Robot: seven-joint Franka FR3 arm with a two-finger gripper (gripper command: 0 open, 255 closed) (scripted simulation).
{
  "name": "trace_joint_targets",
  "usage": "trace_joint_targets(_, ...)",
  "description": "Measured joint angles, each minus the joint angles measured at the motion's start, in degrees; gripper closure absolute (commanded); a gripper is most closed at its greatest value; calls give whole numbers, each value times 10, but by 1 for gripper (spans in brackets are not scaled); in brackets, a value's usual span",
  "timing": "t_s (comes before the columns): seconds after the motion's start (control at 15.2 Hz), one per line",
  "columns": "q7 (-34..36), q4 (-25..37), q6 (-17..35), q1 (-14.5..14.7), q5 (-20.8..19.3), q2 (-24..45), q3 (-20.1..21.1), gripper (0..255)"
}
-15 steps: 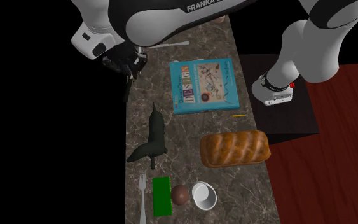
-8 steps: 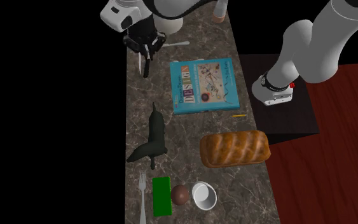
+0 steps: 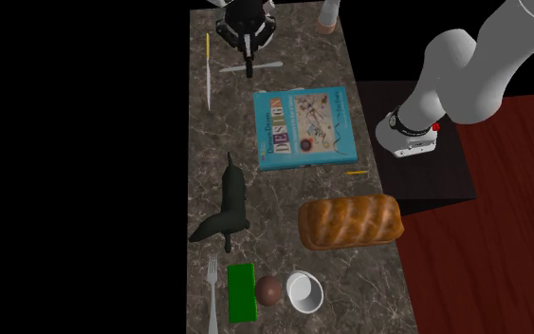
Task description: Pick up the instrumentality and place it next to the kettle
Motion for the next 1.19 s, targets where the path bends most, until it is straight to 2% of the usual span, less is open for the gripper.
trace_joint_targets(0.53,-85,-79,-1,-45,-29,-79,-51,255)
trace_joint_targets(1.19,-204,-115,-13,-102,-69,-129,-129,255)
